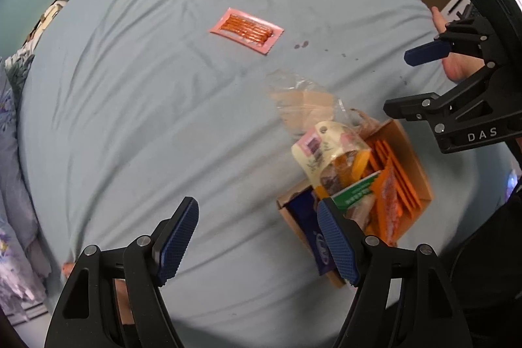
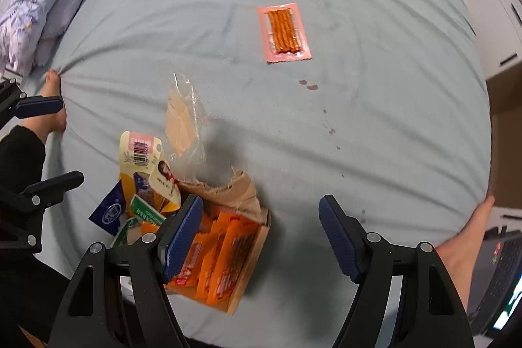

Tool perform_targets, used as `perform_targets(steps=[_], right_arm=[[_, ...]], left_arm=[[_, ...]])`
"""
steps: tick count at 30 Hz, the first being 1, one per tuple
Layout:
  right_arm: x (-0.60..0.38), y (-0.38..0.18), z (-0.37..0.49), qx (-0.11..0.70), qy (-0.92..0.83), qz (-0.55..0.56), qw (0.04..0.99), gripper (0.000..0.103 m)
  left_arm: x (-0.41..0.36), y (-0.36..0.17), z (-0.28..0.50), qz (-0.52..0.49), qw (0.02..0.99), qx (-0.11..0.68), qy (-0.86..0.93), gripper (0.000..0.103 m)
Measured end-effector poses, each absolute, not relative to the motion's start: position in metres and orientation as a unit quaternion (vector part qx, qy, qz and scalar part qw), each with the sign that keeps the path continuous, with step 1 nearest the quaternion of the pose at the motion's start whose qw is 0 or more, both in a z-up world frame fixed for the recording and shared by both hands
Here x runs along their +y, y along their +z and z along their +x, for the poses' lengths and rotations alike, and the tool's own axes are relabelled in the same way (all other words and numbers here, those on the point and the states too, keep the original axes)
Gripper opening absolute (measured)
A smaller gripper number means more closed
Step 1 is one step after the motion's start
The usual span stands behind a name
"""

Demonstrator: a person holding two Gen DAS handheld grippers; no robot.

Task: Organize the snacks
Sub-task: 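Lower the right tool onto the last pink stick pack and grasp it, then carry the pink stick pack over the box and open the right tool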

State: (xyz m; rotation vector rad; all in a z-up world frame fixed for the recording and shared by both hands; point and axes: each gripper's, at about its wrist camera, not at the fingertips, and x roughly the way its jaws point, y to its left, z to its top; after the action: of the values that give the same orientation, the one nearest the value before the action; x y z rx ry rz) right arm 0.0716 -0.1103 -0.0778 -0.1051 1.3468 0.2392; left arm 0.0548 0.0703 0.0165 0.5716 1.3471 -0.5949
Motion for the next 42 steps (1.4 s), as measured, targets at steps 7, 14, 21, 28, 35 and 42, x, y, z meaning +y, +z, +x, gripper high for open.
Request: perform_targets(steps=[7,14,21,28,35,42], right_arm=[[-0.116,-0.104,0.103,0.651,0.094,0.010,0.753,0.073],[-0.127,-0.108,0.146,0.622,0.058,0.034,0.780,0.073],[-0.126,-0.127,0.176,0.599,0.050,-0.005,0.799,0.073],[-0.109,-0.167,0.223,0.596,0.066,-0.066,0.798,0.073],[-0.070,-0.193,0.272,0.605,0.096,-0.096,0.785,0.073],[-0.069,-0.199,0.271,0.592,0.127,-0.095,0.790,0.053]], left_arm=[[0.066,0.007,0.072,0.256,0.702,0.611,-0.262,0.076],[0.065,0.016,0.089,0.229,0.707,0.611,-0.271,0.076],[0.073,0.018,0.103,0.209,0.716,0.614,-0.257,0.076],[0.085,0.018,0.124,0.178,0.725,0.617,-0.248,0.076],[0.099,0.008,0.132,0.150,0.716,0.638,-0.241,0.076],[0.101,-0.004,0.129,0.142,0.704,0.655,-0.236,0.076]])
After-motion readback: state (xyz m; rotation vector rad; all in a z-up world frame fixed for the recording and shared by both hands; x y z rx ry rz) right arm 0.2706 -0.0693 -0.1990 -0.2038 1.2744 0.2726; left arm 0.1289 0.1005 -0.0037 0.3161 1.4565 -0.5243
